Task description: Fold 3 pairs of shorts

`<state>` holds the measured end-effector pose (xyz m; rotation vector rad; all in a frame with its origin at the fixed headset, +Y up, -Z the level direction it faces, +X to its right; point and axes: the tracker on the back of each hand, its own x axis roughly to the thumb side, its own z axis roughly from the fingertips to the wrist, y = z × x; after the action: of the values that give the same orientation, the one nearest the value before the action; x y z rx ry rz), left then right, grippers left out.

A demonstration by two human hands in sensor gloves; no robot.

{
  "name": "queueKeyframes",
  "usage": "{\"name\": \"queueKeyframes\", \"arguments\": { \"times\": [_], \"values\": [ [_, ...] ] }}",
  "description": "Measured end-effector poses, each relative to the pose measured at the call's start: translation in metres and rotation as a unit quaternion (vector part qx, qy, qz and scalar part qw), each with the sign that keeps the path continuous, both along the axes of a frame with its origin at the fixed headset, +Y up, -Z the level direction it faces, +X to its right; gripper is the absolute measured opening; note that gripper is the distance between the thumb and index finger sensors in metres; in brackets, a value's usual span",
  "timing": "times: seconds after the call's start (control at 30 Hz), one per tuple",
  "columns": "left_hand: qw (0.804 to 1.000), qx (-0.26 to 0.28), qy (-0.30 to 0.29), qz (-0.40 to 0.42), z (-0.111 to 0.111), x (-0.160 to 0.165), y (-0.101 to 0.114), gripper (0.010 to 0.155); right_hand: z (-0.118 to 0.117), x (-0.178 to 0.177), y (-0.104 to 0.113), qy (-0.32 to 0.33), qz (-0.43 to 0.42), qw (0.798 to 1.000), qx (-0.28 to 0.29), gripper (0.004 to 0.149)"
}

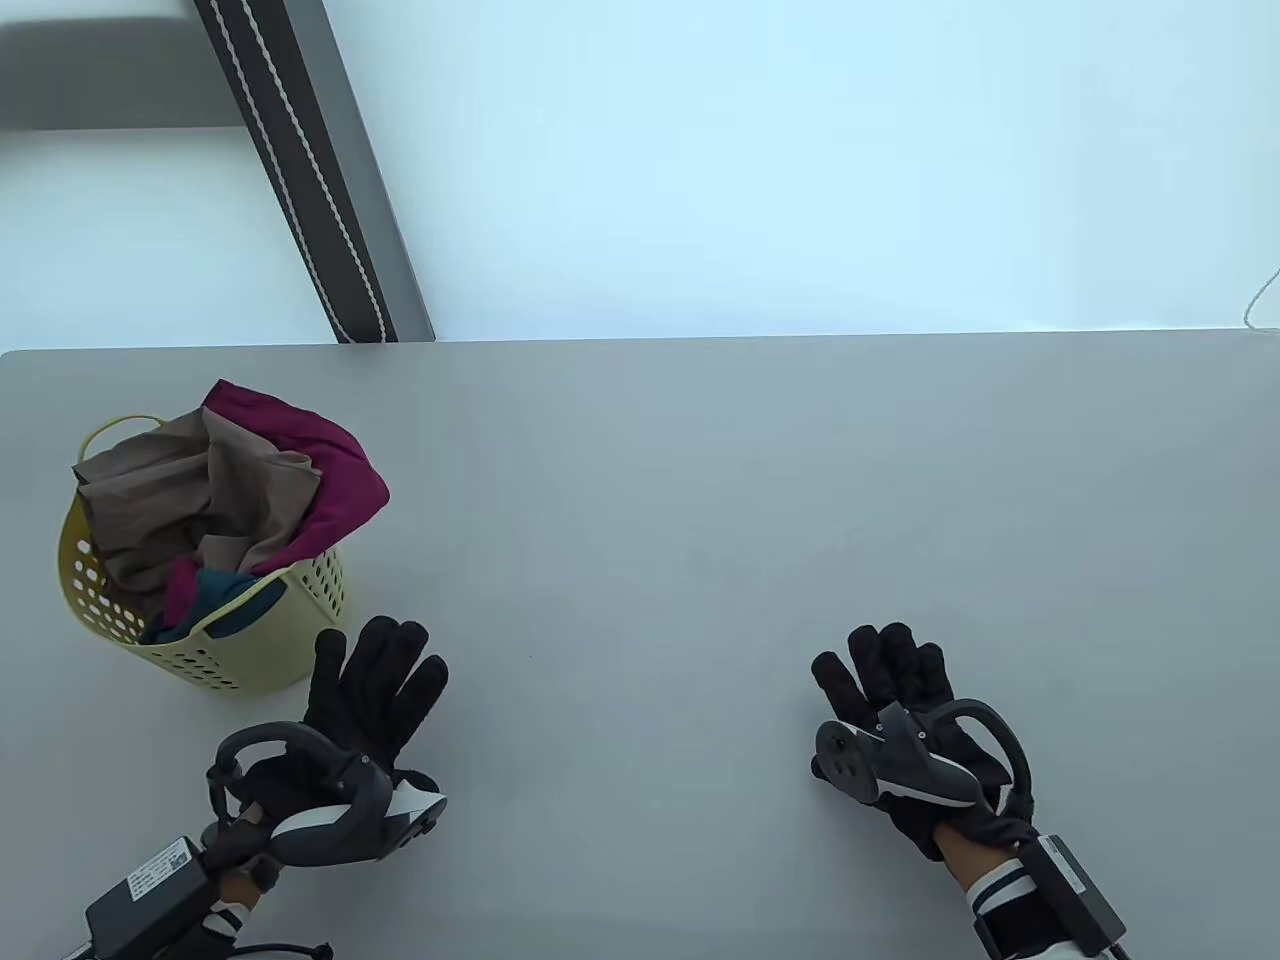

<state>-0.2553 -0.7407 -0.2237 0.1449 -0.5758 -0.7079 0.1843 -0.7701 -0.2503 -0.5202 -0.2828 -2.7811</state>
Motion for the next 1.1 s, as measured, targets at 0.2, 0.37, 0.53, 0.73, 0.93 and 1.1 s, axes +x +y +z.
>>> {"name": "queueKeyframes", "arguments": {
  "times": [0.2,0.37,0.53,0.73,0.93,1.1],
  "values": [
    [1.000,0.004,0.003,-0.014,0.000,0.000,-0.001,0.130,0.000,0.000,0.000,-0.003,0.000,1.000,-0.006,0.091],
    [0.999,0.032,-0.002,-0.032,0.002,0.001,0.004,0.129,0.000,-0.001,0.003,-0.002,-0.002,1.000,0.002,0.091],
    [0.990,0.136,-0.041,-0.013,0.011,0.001,0.038,0.118,0.000,-0.003,0.009,0.000,-0.004,1.000,0.016,0.091],
    [0.943,0.280,-0.030,0.177,0.032,-0.004,0.154,0.098,-0.001,-0.003,0.016,-0.004,-0.009,0.999,0.035,0.091],
    [0.946,0.105,0.161,0.262,-0.049,-0.028,0.256,0.098,-0.003,-0.002,0.017,-0.013,-0.011,0.999,0.036,0.091],
    [0.863,-0.212,0.428,0.161,-0.154,-0.052,0.238,0.108,-0.003,-0.002,0.020,-0.012,-0.011,0.999,0.040,0.091]
  ]
}}
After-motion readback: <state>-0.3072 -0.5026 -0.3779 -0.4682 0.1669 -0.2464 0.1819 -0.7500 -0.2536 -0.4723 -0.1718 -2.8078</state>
